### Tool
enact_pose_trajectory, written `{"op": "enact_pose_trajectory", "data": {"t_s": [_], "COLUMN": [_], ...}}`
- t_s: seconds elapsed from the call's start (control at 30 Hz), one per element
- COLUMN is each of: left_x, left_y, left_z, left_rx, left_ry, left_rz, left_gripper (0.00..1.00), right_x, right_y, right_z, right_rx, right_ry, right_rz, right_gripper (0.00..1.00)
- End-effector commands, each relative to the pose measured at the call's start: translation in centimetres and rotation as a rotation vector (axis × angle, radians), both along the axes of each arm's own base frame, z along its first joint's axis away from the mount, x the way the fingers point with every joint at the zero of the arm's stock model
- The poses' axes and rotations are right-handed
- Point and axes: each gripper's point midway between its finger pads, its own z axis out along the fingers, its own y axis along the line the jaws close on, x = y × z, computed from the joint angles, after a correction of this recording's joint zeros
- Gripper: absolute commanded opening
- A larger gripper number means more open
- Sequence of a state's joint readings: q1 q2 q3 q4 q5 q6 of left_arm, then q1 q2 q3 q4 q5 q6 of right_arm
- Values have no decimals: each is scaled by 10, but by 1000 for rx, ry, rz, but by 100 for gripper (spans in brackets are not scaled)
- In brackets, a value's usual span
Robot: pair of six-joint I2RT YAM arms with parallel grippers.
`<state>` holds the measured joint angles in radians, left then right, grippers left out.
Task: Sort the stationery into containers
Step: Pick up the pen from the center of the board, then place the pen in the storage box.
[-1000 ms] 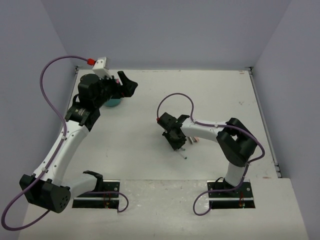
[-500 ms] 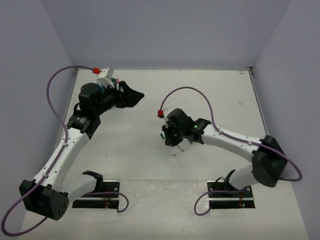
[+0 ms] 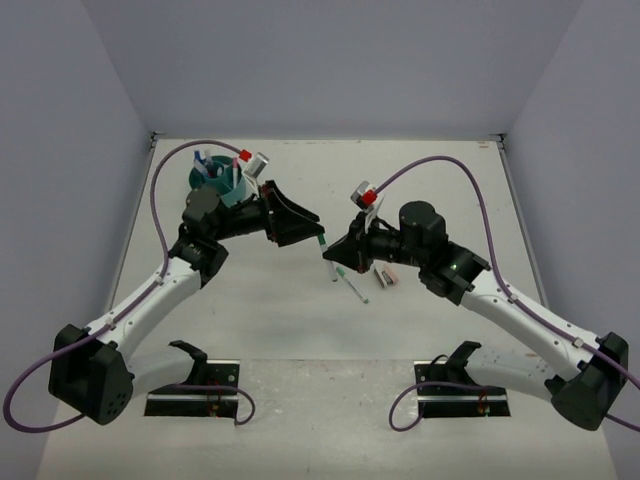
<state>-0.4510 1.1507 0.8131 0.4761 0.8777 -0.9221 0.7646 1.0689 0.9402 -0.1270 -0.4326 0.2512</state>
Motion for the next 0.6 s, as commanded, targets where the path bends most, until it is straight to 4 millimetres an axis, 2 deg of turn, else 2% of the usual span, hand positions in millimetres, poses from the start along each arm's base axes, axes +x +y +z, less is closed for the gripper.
{"op": "enact_pose_trajectory", "data": {"t_s": [0.0, 0.17, 0.23, 0.4, 0.43, 0.47, 0.5, 0.53, 0.57], "left_x": [-21, -18, -18, -15, -11, -4, 3, 21, 37], "left_y": [-11, -20, -20, -21, -21, -21, -20, -18, -14], "left_z": [24, 12, 11, 15, 13, 10, 6, 2, -9], "left_rx": [-57, -33, -30, -12, 6, 34, 64, 98, 179], "left_ry": [-110, -73, -71, -99, -93, -76, -60, -50, -26], "left_rz": [-113, -132, -132, -121, -101, -69, -30, 65, 146], "left_gripper": [73, 55, 44, 2, 0, 0, 0, 0, 0], "right_x": [-8, -10, -9, -6, -4, -1, 3, 9, 24], "right_y": [0, -3, -4, -5, -6, -6, -7, -10, -17], "right_z": [17, 26, 26, 26, 26, 24, 21, 17, 11], "right_rx": [61, 74, 72, 71, 69, 64, 58, 46, 20], "right_ry": [-14, -24, -25, -24, -23, -18, -13, -6, 5], "right_rz": [45, 41, 37, 23, 14, -3, -21, -60, -164], "right_gripper": [0, 0, 0, 0, 7, 26, 47, 86, 92]}}
